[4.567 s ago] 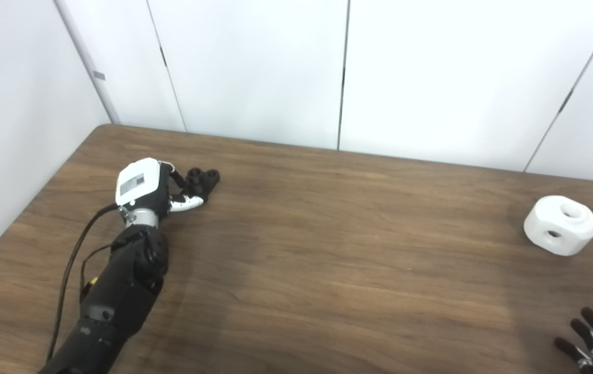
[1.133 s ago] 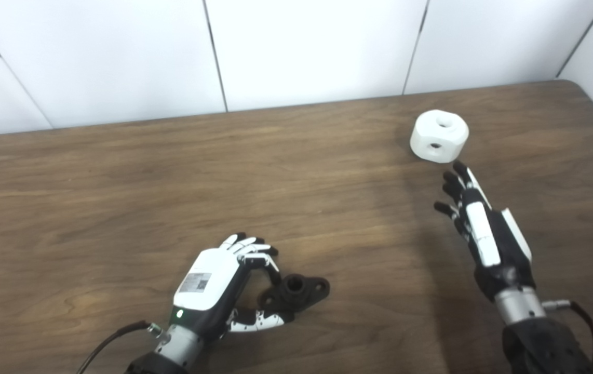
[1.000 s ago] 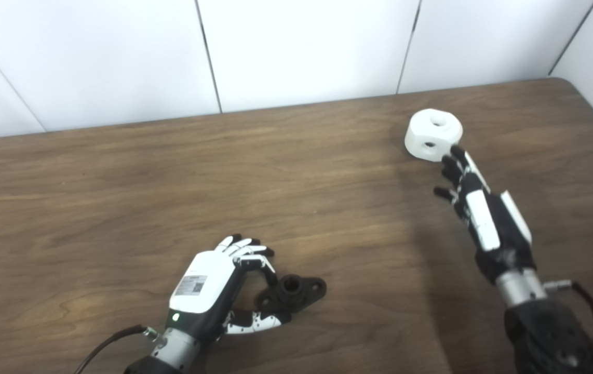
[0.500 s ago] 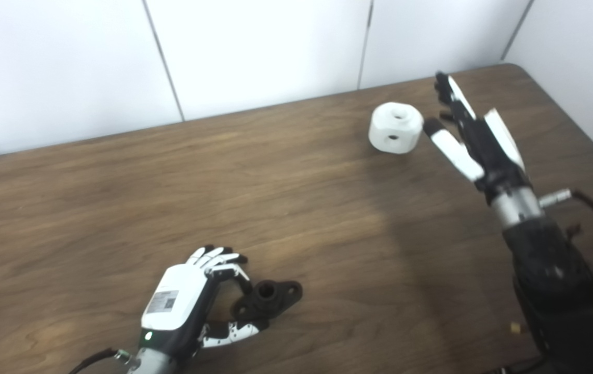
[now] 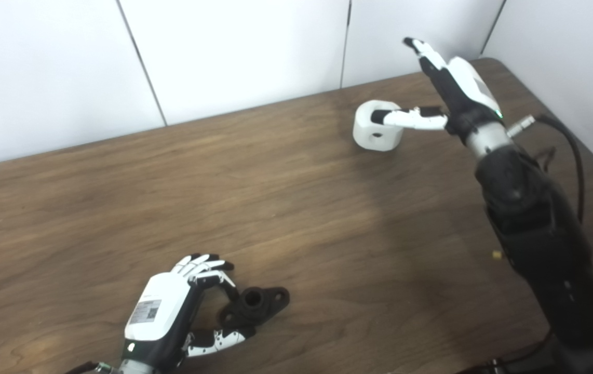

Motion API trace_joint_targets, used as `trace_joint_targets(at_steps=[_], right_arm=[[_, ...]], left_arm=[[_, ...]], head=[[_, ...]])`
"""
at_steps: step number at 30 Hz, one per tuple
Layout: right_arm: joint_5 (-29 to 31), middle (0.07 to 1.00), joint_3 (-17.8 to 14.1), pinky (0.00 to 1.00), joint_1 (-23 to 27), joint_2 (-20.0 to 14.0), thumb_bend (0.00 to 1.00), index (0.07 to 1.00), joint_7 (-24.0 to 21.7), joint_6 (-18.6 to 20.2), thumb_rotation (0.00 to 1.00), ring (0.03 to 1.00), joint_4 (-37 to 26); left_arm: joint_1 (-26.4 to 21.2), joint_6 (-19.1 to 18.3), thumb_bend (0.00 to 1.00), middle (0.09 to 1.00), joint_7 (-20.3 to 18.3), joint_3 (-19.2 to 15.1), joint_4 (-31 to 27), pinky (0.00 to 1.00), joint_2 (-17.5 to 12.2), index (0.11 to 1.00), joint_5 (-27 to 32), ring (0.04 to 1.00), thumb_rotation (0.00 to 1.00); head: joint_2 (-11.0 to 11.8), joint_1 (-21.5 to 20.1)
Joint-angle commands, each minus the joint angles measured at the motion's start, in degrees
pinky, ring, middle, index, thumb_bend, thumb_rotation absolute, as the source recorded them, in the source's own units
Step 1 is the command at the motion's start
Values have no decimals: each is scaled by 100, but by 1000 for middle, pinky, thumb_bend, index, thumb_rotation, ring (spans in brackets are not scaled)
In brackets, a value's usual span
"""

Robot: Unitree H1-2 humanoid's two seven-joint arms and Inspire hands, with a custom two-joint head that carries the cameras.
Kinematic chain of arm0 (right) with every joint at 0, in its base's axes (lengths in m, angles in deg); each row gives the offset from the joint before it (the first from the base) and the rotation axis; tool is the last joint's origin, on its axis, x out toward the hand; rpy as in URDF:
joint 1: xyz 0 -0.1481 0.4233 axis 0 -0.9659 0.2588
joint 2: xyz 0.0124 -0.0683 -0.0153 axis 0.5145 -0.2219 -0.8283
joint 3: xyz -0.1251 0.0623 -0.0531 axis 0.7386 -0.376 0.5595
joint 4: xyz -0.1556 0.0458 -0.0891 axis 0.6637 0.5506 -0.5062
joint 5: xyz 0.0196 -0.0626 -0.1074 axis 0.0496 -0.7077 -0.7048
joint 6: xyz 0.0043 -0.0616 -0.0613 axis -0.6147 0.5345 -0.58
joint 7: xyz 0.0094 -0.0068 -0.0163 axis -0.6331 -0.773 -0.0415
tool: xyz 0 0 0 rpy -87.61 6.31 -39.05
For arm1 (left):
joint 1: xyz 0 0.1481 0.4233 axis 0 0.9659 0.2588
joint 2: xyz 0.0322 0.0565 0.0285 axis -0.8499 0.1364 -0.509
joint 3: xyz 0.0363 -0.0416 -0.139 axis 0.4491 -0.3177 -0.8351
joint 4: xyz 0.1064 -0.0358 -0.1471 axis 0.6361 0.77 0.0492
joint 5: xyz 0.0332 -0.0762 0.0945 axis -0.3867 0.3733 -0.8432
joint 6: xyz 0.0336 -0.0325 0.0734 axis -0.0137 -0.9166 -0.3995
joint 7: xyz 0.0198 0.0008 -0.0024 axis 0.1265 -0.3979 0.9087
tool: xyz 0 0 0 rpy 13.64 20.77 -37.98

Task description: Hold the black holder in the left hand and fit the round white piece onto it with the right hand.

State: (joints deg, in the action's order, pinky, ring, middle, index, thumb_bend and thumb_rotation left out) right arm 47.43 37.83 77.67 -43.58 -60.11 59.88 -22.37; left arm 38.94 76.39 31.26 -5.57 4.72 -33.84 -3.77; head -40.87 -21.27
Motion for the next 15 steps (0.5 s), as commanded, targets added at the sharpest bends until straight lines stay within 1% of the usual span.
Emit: trace_joint_targets(at_steps=[1,5,7,15], right_arm=[[-241,1000,-117,933,279,-71,854,945,-173,4,513,1000,69],[-600,1000,-168,891,465,13,892,946,-539,5,469,1000,343],[-725,1000,-177,891,540,28,906,941,-682,4,444,1000,464],[-979,1000,-17,886,813,-87,943,901,-821,3,359,1000,1032]], left_arm=[[146,-80,517,776,-237,-44,46,911,-145,486,12,848,45],[150,-83,517,778,-256,-51,25,913,-153,486,41,849,45],[159,-70,518,778,-252,-53,19,911,-160,486,56,849,45],[168,-96,518,778,-296,-62,-35,908,-139,487,35,850,45]], head=[[-6,-4],[-6,-4],[34,-58],[41,-38]])
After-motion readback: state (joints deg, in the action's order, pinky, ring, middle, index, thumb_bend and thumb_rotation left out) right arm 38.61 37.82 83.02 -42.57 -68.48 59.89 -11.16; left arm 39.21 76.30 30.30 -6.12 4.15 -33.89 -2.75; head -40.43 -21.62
